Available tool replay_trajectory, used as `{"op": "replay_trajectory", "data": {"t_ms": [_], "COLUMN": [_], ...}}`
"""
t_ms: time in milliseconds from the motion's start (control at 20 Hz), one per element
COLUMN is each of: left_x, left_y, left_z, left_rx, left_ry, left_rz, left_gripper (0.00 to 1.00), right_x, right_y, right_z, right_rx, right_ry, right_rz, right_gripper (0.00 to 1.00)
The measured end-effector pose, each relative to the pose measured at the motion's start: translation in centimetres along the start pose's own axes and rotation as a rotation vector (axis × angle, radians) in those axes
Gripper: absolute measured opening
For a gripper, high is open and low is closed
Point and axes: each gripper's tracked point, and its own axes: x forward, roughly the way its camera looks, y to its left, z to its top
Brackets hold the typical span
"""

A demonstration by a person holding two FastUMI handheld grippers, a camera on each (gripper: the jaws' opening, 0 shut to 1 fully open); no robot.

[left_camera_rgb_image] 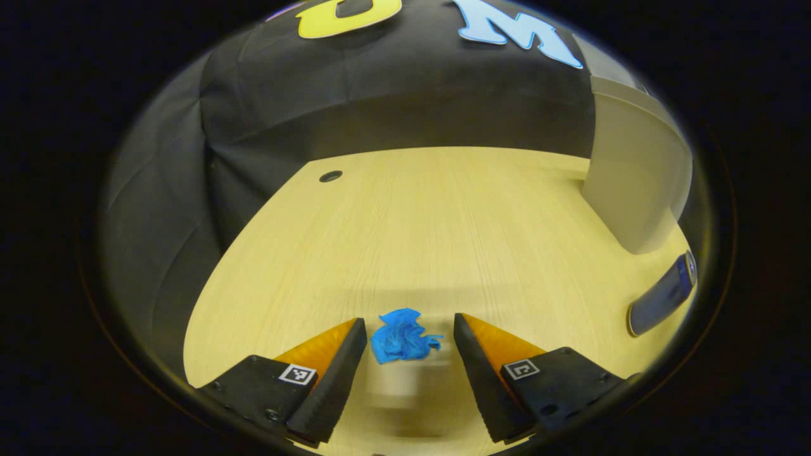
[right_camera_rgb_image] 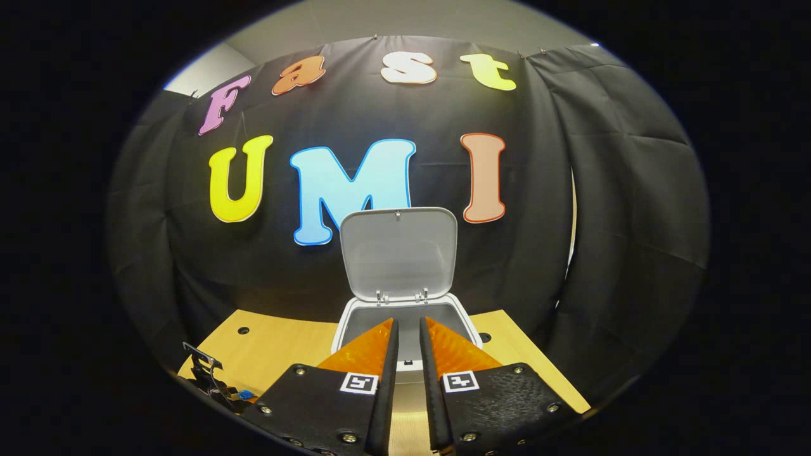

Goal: Press the lid of the desktop garbage bin to open it, pick up the crumpled paper on the desktop and throw it into the bin, then pick up the pop can on the desktop and drop it into the bin, and finally close the garbage bin lid.

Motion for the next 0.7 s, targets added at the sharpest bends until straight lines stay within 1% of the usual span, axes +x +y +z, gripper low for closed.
{"op": "replay_trajectory", "data": {"t_ms": [100, 150, 200, 400, 500, 550, 700], "left_x": [0.2, 0.4, 0.8, 0.9, 1.0, 1.0, 0.7], "left_y": [0.0, 0.0, 0.0, -0.3, -0.9, -1.3, -1.7], "left_z": [-0.4, -0.5, -0.6, -0.6, -0.1, 0.2, 1.3], "left_rx": [0.0, -0.002, -0.005, -0.023, -0.033, -0.043, -0.05], "left_ry": [0.009, 0.013, 0.017, 0.022, 0.017, 0.014, 0.009], "left_rz": [-0.003, -0.002, 0.001, -0.007, -0.027, -0.04, -0.023], "left_gripper": [0.87, 0.87, 0.96, 0.96, 0.96, 0.89, 0.76], "right_x": [0.0, 0.0, 0.0, -0.1, 0.0, 0.0, 0.1], "right_y": [-0.3, -0.4, -0.5, -0.7, -0.6, -0.5, -0.3], "right_z": [-0.2, -0.2, -0.4, -0.7, -0.9, -1.0, -1.2], "right_rx": [0.003, 0.003, 0.003, 0.003, 0.004, 0.004, 0.006], "right_ry": [0.005, 0.008, 0.01, 0.019, 0.025, 0.028, 0.034], "right_rz": [-0.01, -0.013, -0.016, -0.02, -0.019, -0.016, -0.009], "right_gripper": [0.23, 0.23, 0.23, 0.23, 0.23, 0.23, 0.23]}}
